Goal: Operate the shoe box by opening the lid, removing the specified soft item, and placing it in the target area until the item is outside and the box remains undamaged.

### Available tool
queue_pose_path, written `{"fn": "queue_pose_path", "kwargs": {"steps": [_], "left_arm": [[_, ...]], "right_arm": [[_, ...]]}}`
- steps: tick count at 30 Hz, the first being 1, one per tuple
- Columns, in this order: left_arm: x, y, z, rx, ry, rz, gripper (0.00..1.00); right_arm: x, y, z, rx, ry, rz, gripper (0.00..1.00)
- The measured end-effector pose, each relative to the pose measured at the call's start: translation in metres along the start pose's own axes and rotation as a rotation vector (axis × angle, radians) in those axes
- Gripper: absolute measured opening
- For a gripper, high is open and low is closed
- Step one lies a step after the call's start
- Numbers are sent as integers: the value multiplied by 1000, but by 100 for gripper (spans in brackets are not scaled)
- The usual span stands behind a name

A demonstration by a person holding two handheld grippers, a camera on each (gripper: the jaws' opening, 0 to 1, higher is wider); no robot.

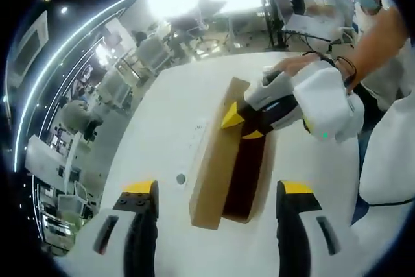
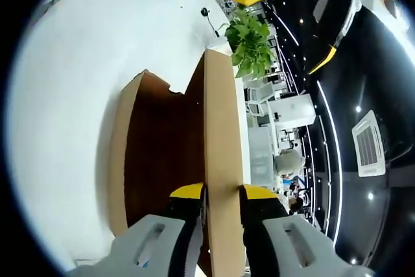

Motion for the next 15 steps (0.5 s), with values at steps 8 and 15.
{"fn": "queue_pose_path", "kwargs": {"steps": [8, 15], "left_arm": [[-10, 16, -4, -30, 69, 45, 74], [-16, 38, -16, -68, 94, 64, 71]], "right_arm": [[0, -1, 4, 15, -15, -6, 19], [0, -1, 4, 14, -8, -1, 19]]}}
Point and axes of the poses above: the point that each gripper's makers call its tool centre point, and the gripper's own axes: y roughly forward along the fingers, z roughly to its left, x roughly out of its top, the point moved 1 cm from there along -y, roughly backward along the fingers, and after that the axes turned 14 degrees about y, right-handed, at the moved point
